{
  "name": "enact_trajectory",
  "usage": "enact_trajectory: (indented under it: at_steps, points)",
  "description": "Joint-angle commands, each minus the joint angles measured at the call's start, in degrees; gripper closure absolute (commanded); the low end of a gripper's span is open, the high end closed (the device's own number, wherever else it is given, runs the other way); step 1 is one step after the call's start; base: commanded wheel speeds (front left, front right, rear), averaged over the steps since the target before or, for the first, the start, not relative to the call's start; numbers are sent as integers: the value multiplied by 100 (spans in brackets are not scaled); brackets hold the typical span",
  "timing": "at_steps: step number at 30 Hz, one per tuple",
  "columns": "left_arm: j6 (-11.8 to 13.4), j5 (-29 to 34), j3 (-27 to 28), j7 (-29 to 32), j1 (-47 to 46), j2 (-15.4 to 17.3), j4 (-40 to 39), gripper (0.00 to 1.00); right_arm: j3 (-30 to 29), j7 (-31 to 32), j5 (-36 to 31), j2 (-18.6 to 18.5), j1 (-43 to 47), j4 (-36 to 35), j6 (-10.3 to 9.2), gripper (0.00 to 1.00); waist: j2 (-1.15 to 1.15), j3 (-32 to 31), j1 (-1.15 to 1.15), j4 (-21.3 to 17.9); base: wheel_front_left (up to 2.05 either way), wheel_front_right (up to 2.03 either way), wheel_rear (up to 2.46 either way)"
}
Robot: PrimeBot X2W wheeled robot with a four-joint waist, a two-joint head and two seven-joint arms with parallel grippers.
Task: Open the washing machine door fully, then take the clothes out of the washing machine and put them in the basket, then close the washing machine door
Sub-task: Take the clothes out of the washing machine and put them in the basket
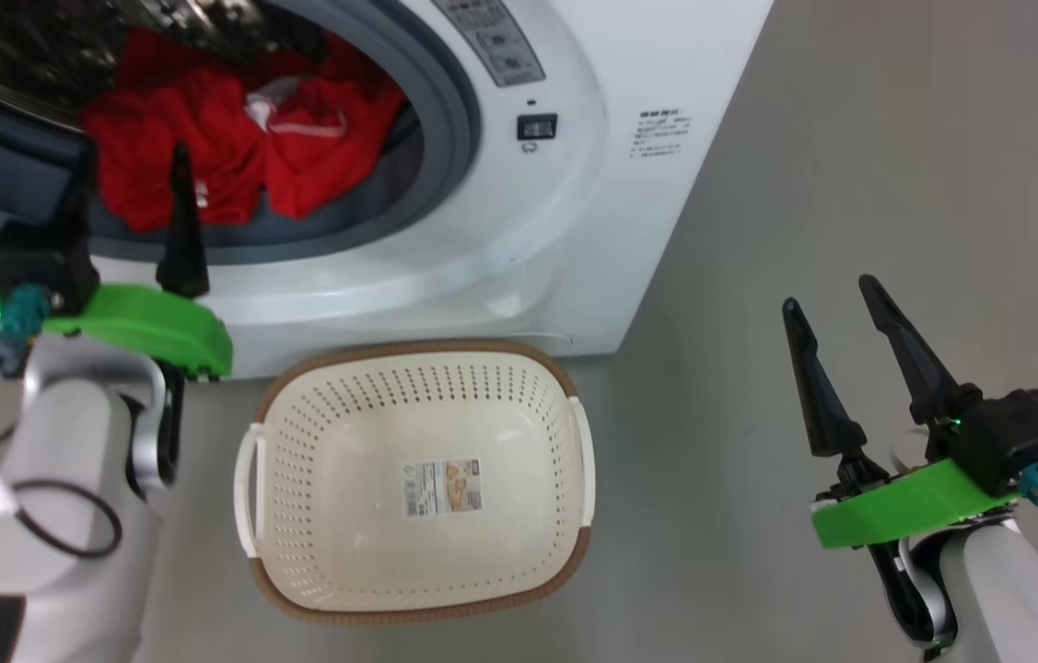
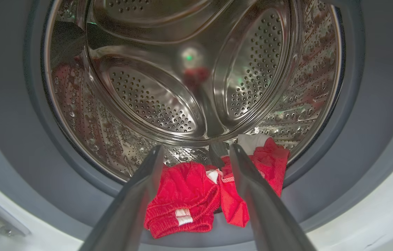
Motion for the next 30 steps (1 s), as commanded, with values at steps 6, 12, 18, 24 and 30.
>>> enact_trajectory:
  at_steps: [6, 12, 18, 24, 30]
  points:
    - [128, 171, 108, 40, -757, 423, 465, 0, 163, -37, -54, -11, -257, -187, 36, 0, 0, 468, 0, -209, 0, 0, 0]
    - [114, 266, 24, 234, -1360, 602, 1055, 0, 185, -37, -36, 19, -391, -278, 36, 0, 0, 772, 0, -303, 0, 0, 0]
    - [109, 357, -93, 565, -1872, 732, 1647, 0, 249, -37, 21, 48, -557, -271, 36, 0, 0, 991, 0, -407, 0, 0, 0]
    - [137, 467, -235, 894, -2243, 843, 2170, 0, 361, -37, 160, 85, -613, -248, 36, 0, 0, 1115, 0, -498, 0, 0, 0]
    - [147, 541, -359, 1328, -2513, 955, 2575, 0, 419, -37, 270, 94, -651, -253, 36, 0, 0, 1242, 0, -592, 0, 0, 0]
